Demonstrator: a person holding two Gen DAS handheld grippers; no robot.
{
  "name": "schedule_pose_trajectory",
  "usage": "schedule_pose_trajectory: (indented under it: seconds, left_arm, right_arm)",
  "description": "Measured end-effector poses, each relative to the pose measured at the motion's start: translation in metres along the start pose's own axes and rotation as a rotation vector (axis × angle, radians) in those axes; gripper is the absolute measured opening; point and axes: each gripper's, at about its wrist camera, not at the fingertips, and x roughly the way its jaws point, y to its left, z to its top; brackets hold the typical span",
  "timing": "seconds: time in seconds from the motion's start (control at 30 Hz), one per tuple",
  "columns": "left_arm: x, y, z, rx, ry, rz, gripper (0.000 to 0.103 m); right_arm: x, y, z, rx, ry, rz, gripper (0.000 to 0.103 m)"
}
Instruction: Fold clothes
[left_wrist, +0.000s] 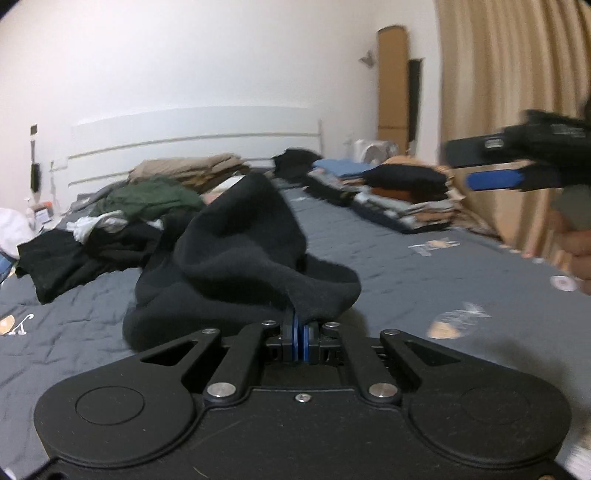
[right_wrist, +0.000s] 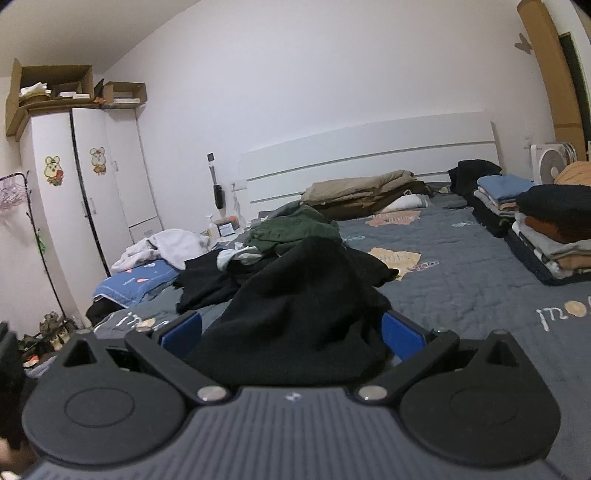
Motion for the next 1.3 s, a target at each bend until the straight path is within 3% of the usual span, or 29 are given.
schedule_pose_trajectory:
  seconds: [0.2,0.37,0.4,0.47,0.53,0.6,0.67,0.87,1.03,1.17,1.3]
  left_arm:
    - [-0.082,-0.040,-0.026,-0.058,-0.011,-0.044,0.002]
    - [-0.074,-0.066,-0.067,-0.009,0.221,0.051,0.004]
    - [-0.073,-0.066,-0.072,-0.018,0.245,0.051,0.009]
    - [-0.083,-0.065,-0.076,-0.031,0.205,0.049,0.019]
    - [-0.090,-0.060,-0.077,-0.028,0.153,0.091,0.050]
    - [-0.089,-0.046,-0.076,-0.057,0.114,0.140,0.067]
    - [-0.084,-0.028,-0.073,-0.098,0.077,0.180,0.067]
    - [-0.036,0.027,-0.060,-0.179,0.029,0.253,0.074]
    - [0.019,0.047,-0.044,-0.232,-0.010,0.257,0.081]
    - [0.077,0.054,-0.029,-0.175,0.011,0.265,0.081]
    - [0.116,0.064,-0.037,-0.223,0.063,0.258,0.081]
  right_arm:
    - [-0.044,0.014,-0.016,0.036,0.005,0.025,0.103]
    - [-0.037,0.021,-0.050,-0.008,0.066,-0.016,0.103]
    - [-0.031,0.021,-0.057,-0.012,0.082,-0.028,0.103]
    - [-0.018,0.022,-0.069,-0.031,0.116,-0.034,0.103]
    - [-0.007,0.025,-0.080,-0.058,0.141,-0.041,0.103]
    - [0.003,0.024,-0.085,-0.083,0.143,-0.054,0.103]
    - [0.017,0.018,-0.084,-0.090,0.143,-0.069,0.103]
    - [0.048,-0.005,-0.084,-0.071,0.113,-0.081,0.103]
    - [0.066,-0.023,-0.094,-0.035,0.130,-0.104,0.103]
    - [0.058,-0.024,-0.094,-0.034,0.138,-0.077,0.103]
    - [0.048,-0.025,-0.083,-0.025,0.111,-0.045,0.103]
